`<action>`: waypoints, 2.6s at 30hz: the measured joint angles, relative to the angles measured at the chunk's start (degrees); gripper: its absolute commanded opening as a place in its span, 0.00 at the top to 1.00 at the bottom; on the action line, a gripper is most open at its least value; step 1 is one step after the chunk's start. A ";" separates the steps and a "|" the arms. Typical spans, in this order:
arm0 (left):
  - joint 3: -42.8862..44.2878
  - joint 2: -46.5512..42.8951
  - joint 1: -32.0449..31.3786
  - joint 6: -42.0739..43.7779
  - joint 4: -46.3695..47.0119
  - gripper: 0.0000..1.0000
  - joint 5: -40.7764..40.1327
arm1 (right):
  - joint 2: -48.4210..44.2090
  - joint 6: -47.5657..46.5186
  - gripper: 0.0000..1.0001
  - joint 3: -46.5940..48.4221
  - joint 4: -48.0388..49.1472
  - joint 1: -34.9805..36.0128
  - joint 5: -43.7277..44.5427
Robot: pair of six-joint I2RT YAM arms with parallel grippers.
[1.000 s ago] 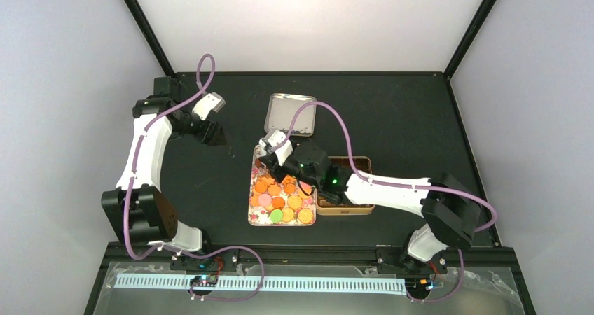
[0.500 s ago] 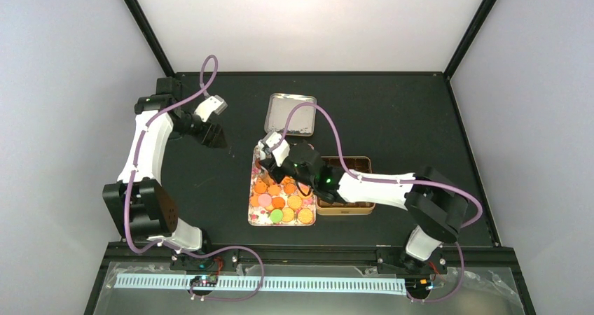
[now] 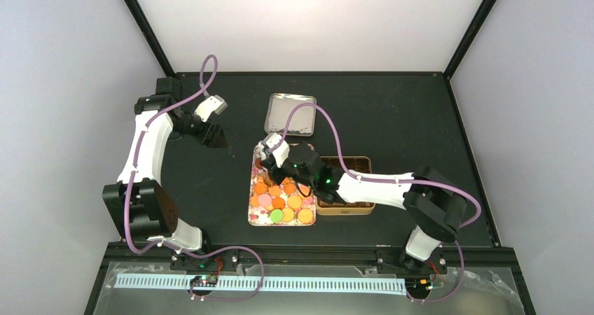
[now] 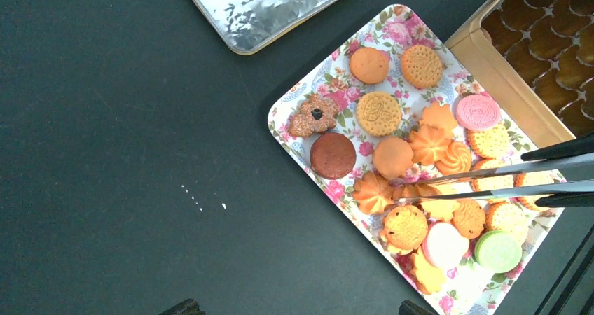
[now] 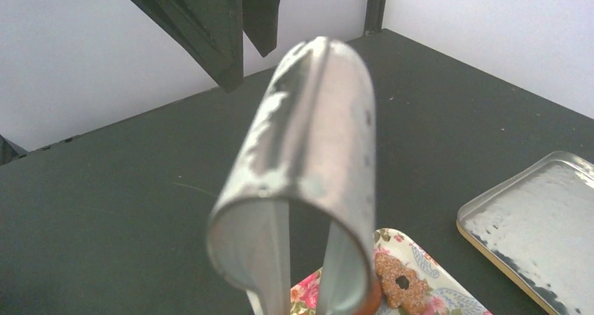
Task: Pack the cookies
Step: Pick up the fake cookies from the plate, then place the fake cookies in the empty pocket of the box, then adjust the fake cookies in the empty pocket of the box.
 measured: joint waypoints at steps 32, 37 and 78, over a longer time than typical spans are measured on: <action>1.60 -1.84 0.00 -2.21 0.02 0.23 -3.91 | -39.21 2.97 0.99 -18.97 -14.16 -19.98 5.11; 1.60 -1.84 0.00 -2.23 0.02 0.23 -3.91 | -39.21 2.14 0.99 -18.97 -15.80 -20.00 6.29; 1.62 -1.86 0.00 -2.16 -0.39 0.24 -2.82 | -37.31 -2.62 0.77 -18.64 -15.98 -20.00 8.00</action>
